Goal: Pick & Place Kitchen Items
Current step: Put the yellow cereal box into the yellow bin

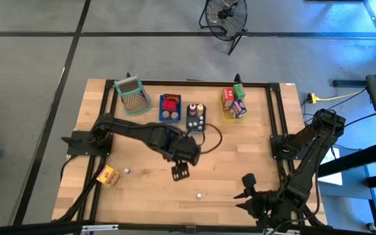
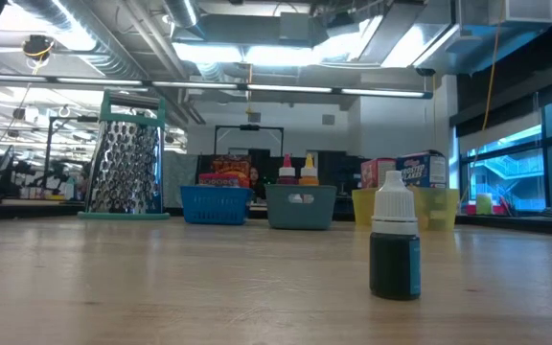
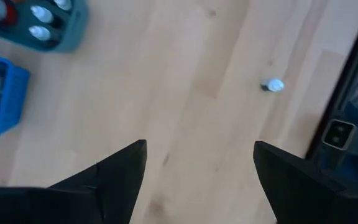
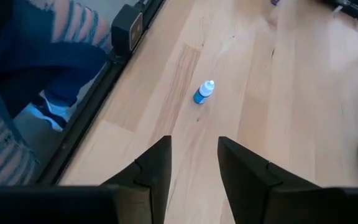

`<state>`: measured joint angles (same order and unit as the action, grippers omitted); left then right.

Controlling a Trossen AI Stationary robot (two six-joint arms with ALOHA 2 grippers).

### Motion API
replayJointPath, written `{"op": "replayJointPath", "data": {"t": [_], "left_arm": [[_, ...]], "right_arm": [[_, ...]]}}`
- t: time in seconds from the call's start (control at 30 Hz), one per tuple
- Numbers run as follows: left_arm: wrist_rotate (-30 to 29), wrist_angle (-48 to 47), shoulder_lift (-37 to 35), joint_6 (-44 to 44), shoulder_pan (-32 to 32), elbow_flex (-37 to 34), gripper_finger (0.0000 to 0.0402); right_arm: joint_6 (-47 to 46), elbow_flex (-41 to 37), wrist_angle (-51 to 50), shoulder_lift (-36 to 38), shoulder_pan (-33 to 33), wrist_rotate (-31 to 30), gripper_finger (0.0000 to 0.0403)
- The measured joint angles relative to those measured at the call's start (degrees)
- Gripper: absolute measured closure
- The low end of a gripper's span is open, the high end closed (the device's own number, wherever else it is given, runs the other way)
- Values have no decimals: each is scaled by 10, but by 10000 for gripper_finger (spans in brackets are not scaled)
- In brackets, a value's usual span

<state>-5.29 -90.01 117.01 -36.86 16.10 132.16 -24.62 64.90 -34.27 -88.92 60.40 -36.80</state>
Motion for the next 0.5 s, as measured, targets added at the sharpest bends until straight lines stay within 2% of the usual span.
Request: {"op": "replayJointPath", "data": {"t": [0.13, 0.33, 0.43, 0.5], "left_arm": [[1, 0, 0, -16, 25, 0, 110], [-11, 0, -5, -91, 52, -1, 110], [-16, 0, -30, -120, 62, -1, 110], [-52, 3, -64, -140, 70, -17, 110]], "right_arm": [[0, 0, 0, 0, 0, 27, 270], [17, 0, 0, 0, 0, 30, 270], [29, 0, 0, 0, 0, 30, 270], [35, 0, 0, 0, 0, 30, 270]]}}
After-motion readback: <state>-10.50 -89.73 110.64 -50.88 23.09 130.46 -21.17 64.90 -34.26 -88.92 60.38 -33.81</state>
